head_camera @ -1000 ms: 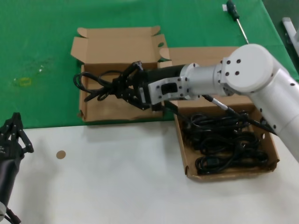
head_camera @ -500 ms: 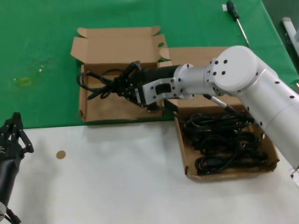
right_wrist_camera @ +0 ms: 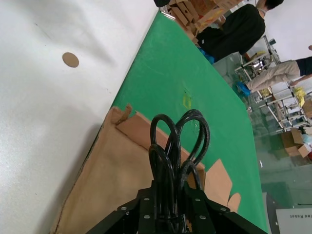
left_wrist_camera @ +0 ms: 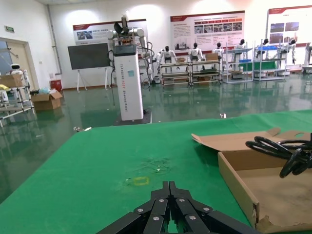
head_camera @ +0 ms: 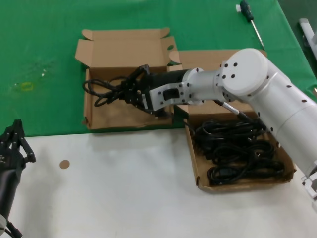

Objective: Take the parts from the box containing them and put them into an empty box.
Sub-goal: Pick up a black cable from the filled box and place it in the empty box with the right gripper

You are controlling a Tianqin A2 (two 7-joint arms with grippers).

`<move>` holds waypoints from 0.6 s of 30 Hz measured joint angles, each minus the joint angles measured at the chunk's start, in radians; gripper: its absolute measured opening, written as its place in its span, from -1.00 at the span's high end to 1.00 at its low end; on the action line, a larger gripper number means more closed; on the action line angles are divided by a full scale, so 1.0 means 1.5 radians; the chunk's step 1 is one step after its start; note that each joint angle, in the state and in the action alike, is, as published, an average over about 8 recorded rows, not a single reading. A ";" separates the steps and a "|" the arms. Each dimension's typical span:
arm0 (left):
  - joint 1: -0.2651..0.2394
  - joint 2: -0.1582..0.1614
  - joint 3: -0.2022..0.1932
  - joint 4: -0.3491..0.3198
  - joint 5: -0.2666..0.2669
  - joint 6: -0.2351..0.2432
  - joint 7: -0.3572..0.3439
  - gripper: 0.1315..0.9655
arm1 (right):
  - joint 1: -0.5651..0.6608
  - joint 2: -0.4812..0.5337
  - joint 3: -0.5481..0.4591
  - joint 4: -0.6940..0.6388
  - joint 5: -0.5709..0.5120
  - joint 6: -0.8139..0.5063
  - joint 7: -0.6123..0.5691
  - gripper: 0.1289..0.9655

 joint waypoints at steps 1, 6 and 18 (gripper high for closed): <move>0.000 0.000 0.000 0.000 0.000 0.000 0.000 0.95 | 0.000 0.000 0.000 0.000 0.000 0.000 0.001 0.74; 0.000 0.000 0.000 0.000 0.000 0.000 0.000 0.95 | -0.004 -0.001 -0.002 0.006 -0.001 -0.003 0.008 0.71; 0.000 0.000 0.000 0.000 0.000 0.000 0.000 0.95 | 0.002 -0.004 0.000 -0.007 0.003 -0.004 -0.004 0.34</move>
